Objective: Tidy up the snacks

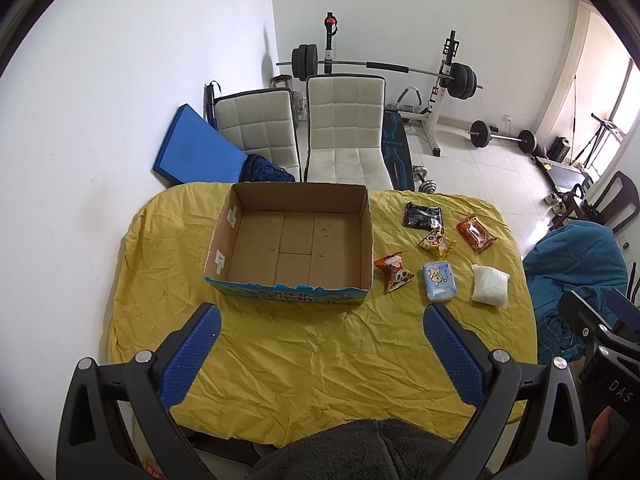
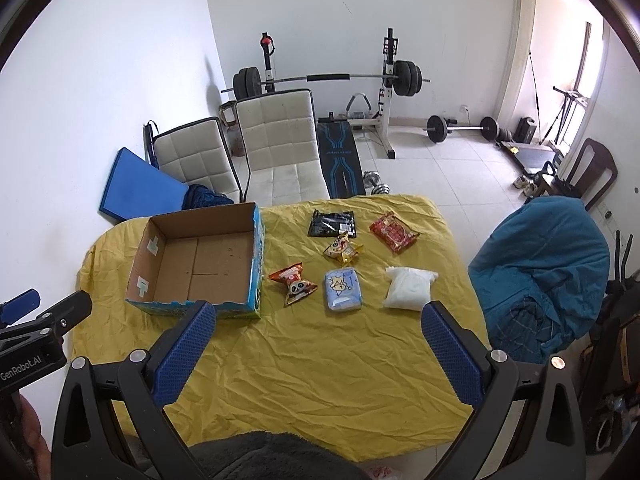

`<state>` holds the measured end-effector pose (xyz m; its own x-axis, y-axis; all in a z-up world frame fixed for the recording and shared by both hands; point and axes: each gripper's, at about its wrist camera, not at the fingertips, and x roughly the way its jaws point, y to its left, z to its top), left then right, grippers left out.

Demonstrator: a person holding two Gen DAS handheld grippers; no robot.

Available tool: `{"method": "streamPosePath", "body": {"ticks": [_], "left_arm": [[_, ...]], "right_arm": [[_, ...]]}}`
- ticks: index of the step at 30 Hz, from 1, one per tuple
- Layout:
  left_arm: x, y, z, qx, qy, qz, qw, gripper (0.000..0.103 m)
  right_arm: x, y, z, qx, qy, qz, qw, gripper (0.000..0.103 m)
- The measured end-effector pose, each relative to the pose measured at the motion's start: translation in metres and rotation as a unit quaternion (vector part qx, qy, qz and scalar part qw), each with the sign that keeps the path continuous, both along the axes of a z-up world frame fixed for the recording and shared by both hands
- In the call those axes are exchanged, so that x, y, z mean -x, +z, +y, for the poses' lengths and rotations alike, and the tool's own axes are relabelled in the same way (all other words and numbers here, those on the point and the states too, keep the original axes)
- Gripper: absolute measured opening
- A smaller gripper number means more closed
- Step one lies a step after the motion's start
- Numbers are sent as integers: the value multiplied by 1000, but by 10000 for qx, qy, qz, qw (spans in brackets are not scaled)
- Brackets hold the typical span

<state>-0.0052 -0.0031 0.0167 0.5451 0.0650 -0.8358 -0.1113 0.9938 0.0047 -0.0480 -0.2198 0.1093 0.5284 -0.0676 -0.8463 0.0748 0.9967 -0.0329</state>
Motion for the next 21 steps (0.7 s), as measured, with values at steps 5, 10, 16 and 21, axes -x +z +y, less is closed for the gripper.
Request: {"method": "streamPosePath", "body": {"ticks": [5,10,16,21], "left_arm": [[-14,-11,-13,69,-113,118,9998,103],[-49,-29,-37,56,-355,249,9990,103],[-116,-75,-78,186,-667,717,9950,103],[-173,-143,-116,483,-933,1470,9835,103]], "right_arm": [[-17,-17,-32,-8,-271,217,9994,103],[-54,-49,-92,20,-685,575,9960,103],[-106,-129,-167,-77,-1024,1354,9855,103],[-149,-219,-221,-289,-1195,2108,9698,103]]}}
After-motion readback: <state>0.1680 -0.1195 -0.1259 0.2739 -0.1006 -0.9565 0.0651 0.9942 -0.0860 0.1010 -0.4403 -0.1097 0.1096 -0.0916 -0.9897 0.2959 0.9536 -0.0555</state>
